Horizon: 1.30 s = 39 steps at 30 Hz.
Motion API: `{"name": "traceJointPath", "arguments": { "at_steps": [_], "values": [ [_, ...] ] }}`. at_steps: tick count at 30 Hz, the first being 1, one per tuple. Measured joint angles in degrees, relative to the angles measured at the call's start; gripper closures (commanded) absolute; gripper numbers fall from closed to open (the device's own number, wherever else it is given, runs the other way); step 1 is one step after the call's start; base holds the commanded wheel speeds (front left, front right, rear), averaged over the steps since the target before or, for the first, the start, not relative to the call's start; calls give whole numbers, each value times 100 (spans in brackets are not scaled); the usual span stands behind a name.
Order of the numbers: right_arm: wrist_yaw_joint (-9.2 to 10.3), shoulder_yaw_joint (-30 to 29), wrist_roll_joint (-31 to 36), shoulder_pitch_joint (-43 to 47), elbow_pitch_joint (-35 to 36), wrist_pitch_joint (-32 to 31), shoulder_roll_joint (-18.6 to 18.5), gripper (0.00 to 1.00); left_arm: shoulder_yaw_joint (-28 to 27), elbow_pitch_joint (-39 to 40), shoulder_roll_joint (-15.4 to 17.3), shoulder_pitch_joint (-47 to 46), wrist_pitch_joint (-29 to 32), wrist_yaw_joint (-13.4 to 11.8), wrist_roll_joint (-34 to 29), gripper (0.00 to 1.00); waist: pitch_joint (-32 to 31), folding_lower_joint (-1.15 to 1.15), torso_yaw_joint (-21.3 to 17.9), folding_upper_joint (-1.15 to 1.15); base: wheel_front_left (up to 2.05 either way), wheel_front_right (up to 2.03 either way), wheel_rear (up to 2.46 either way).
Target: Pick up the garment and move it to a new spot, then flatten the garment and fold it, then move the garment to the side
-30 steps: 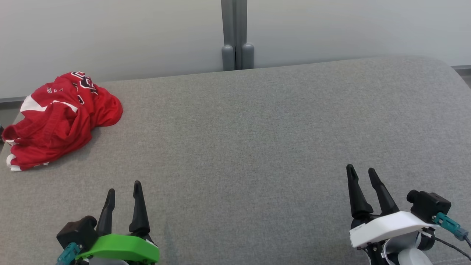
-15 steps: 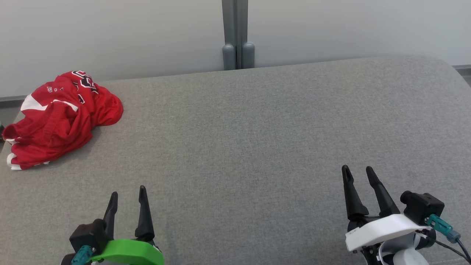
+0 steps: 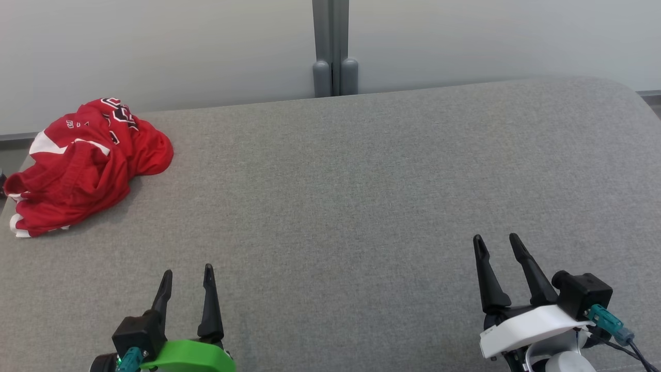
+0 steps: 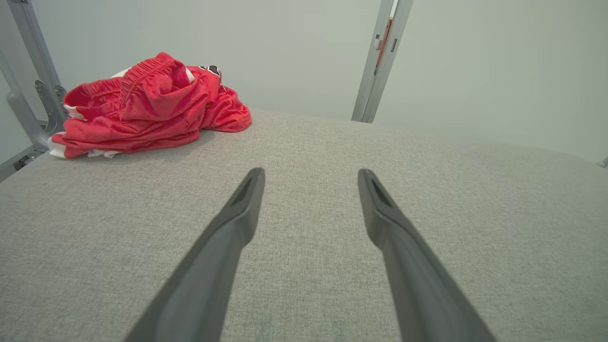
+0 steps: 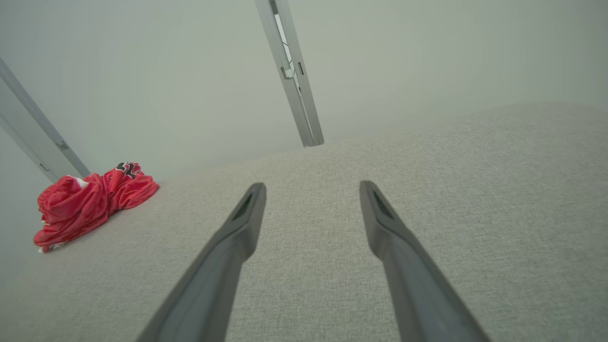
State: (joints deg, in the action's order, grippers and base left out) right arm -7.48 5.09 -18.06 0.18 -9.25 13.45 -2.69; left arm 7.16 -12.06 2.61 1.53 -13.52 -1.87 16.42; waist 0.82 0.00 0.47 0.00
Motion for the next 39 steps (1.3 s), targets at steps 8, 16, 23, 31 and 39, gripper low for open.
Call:
{"name": "traceJointPath", "arguments": {
  "at_steps": [8, 16, 23, 31, 39],
  "values": [
    [0, 21, 311, 2, -52, 80, -2, 0, 55, -55, 3, 0, -75, -25, -70, 0, -7, 0, 13, 0, 0, 0, 0],
    [0, 40, 556, 4, -99, 155, -5, 0, 114, -115, 5, 0, -153, -49, -174, 0, -26, 0, 13, 0, 0, 0, 0],
    [0, 12, 561, 4, -113, 154, -7, 0, 119, -187, 7, -1, -165, -49, -165, 0, -29, 0, 11, 0, 0, 0, 0],
    [0, 2, 563, 4, -120, 154, -7, 0, 145, -252, 7, -5, -165, -74, -152, 0, -40, 0, 27, 0, 0, 0, 0],
    [0, -40, 563, 21, -114, 155, -7, 0, 163, -275, 7, -13, -165, -71, -152, 0, -45, 0, 104, 0, 0, 0, 0]
  ]
}}
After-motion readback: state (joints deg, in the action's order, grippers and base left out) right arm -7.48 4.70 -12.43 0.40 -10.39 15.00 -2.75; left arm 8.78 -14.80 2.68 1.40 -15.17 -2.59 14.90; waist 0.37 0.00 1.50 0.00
